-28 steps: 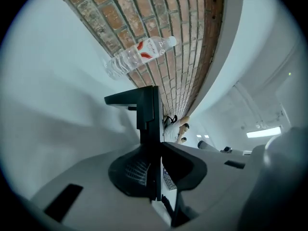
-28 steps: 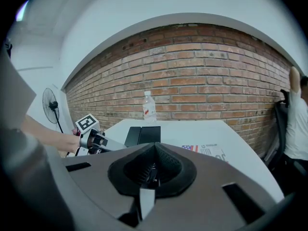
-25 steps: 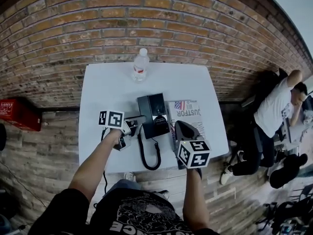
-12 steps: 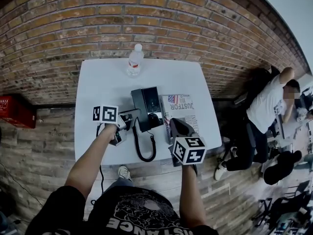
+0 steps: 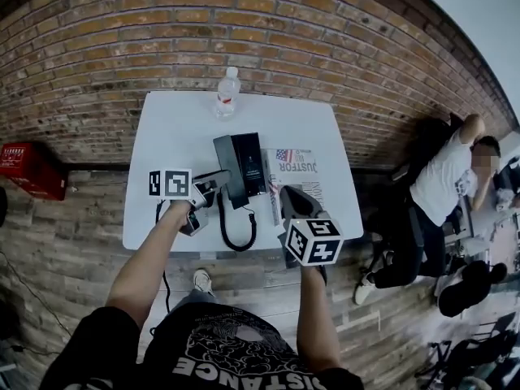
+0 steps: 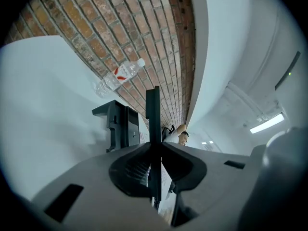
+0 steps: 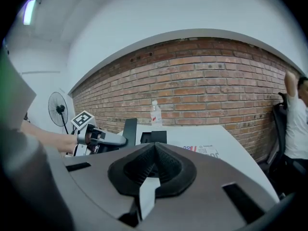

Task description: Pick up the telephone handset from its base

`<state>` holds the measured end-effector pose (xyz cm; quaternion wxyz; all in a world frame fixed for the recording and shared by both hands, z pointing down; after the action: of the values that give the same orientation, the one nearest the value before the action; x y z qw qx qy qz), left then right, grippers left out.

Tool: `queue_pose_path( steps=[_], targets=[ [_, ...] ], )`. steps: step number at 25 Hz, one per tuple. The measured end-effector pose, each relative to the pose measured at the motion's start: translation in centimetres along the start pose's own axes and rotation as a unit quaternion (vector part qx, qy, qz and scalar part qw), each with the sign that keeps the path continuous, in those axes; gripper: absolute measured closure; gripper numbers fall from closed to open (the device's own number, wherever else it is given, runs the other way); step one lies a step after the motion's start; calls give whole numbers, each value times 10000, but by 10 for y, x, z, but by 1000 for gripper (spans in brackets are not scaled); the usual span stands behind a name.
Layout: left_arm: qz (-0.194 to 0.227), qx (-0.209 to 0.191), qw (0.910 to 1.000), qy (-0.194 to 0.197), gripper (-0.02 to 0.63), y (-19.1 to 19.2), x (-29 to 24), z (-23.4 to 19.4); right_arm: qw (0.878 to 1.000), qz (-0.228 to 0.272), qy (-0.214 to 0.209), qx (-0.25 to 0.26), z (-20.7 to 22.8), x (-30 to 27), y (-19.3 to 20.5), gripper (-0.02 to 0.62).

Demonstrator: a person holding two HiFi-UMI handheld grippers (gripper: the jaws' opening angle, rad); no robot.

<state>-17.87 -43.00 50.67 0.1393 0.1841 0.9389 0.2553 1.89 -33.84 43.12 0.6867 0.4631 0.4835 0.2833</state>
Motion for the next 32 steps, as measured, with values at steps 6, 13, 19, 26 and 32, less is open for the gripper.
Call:
queue_pose_path(
  steps=[6,13,19,26,32],
  targets=[
    [323,-368,9987,-125,534,17,15,41,9996,179,-177,117,-4,31,1,597],
    [733,-757,9940,-289,534,37,39,87,9986,344,-323,218,-7,68,6,597],
    [922,-1008,9896,-454,534,64,61,117,9977,494,-369,283,-15,102,14,597],
    [1085,-1336,9825,-712,534,94,85,145,9970,628,-358,284,-27,135,24,597],
    [1145,-1433,9799,-783,534,114,97,161,9960,759,-333,336,-36,160,29,597]
  ],
)
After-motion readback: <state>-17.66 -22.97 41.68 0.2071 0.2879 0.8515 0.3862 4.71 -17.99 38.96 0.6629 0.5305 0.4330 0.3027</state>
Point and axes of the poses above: the fingertips, and each gripper's own axes: x backward along the fingers, z to its right, y out of its underside, the point moved 6 cm from there along x, backward along the fingers, and after that the axes turned 3 degrees about -y, right-handed, at the moved point
